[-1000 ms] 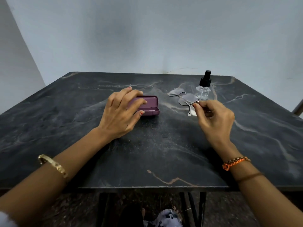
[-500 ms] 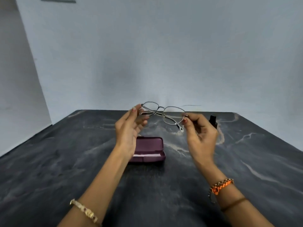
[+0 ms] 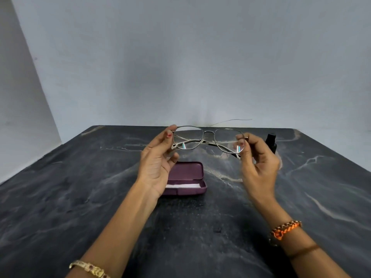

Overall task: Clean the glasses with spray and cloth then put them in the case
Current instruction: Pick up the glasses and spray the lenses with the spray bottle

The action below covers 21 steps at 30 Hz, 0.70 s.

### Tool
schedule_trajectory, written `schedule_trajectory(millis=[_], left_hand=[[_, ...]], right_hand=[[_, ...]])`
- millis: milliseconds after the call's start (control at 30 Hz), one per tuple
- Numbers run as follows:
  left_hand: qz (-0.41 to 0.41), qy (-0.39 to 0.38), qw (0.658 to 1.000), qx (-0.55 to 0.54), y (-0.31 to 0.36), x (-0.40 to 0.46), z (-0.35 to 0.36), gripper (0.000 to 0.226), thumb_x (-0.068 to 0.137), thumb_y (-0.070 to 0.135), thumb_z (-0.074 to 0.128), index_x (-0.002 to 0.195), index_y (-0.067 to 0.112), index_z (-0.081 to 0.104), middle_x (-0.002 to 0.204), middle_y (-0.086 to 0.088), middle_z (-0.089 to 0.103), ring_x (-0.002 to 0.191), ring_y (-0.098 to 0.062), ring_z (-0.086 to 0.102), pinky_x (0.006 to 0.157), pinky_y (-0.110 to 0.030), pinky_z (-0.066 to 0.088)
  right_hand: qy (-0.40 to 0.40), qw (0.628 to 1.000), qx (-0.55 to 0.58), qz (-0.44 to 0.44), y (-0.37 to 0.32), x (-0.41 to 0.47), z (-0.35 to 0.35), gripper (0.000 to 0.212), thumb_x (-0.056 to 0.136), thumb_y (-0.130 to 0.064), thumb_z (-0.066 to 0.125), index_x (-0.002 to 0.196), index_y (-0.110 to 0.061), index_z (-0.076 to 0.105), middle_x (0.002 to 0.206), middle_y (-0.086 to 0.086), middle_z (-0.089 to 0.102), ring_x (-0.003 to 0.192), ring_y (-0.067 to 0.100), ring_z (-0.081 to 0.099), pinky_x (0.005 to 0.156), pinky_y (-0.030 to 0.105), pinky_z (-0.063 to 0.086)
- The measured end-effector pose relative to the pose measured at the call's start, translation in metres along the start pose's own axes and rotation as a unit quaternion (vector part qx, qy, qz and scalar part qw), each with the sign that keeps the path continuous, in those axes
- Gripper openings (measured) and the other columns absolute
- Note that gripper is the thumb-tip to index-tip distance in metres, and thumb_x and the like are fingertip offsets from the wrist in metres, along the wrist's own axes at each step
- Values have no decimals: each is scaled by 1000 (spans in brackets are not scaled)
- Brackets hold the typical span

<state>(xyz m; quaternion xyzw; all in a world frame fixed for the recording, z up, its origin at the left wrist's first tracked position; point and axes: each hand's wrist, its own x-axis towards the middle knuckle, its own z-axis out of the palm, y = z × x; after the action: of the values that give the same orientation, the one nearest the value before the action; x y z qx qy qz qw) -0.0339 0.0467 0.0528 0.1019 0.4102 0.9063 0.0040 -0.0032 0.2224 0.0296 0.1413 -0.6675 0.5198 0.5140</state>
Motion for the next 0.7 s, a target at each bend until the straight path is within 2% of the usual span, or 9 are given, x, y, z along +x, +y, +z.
schedule_trajectory(millis=[67, 133, 233, 367, 433, 500, 600, 700], left_hand=[[0, -19, 1000, -13, 1, 1, -1, 14, 62, 20, 64, 67, 23, 76, 76, 10, 73, 65, -2, 62, 53, -14, 51], [-1, -42, 999, -27, 3, 0, -2, 15, 64, 19, 62, 67, 22, 76, 78, 6, 74, 73, -7, 66, 60, -17, 54], [8, -46, 997, -63, 3, -3, 0, 15, 64, 15, 61, 63, 19, 75, 70, 4, 72, 68, -7, 68, 58, -18, 55], [47, -29, 996, -74, 1, -5, 3, 13, 61, 10, 63, 58, 16, 73, 65, 4, 71, 64, -6, 67, 58, -18, 56], [71, -38, 994, -74, 1, -6, 6, 7, 52, 12, 70, 56, 17, 73, 64, 6, 71, 66, -5, 67, 62, -19, 57], [94, -48, 991, -86, 2, -6, 7, 10, 44, 15, 71, 54, 17, 72, 63, 7, 70, 67, -6, 67, 66, -21, 57], [137, -55, 986, -75, 7, -5, 8, 11, 44, 16, 71, 55, 16, 72, 62, 7, 69, 67, -7, 68, 68, -21, 57], [194, -65, 978, -37, 11, -6, 10, 12, 46, 20, 72, 58, 20, 73, 62, 9, 69, 62, -2, 64, 69, -19, 55]], right_hand=[[1, 1000, -3, -8, -3, 2, 0, 20, 88, -12, 52, 96, -30, 56, 91, -13, 61, 82, -7, 60, 69, 8, 49], [-4, 1000, -7, -20, -6, 4, -1, 16, 88, -16, 53, 98, -28, 56, 92, -15, 61, 83, -8, 60, 70, 8, 49], [-10, 999, -26, -32, -9, 6, -1, 16, 88, -15, 53, 102, -21, 57, 92, -17, 60, 84, -9, 59, 72, 8, 48], [1, 1000, 10, 17, -10, 7, 0, 20, 87, -12, 55, 97, -29, 60, 90, -20, 64, 84, -5, 62, 73, 10, 49], [8, 999, 33, 40, -10, 7, 0, 21, 87, -11, 55, 95, -30, 61, 85, -19, 67, 86, -2, 63, 76, 12, 50], [9, 999, 26, 41, -12, 7, 1, 21, 88, -9, 55, 97, -26, 61, 90, -16, 66, 87, 1, 63, 79, 15, 51], [13, 1000, -4, 22, -18, 8, 1, 20, 88, -7, 54, 104, -16, 60, 91, -9, 65, 86, 7, 63, 79, 20, 53], [24, 997, -64, -44, -22, 10, 0, 20, 88, -2, 54, 106, -7, 60, 91, -2, 64, 81, 11, 62, 74, 23, 52]])
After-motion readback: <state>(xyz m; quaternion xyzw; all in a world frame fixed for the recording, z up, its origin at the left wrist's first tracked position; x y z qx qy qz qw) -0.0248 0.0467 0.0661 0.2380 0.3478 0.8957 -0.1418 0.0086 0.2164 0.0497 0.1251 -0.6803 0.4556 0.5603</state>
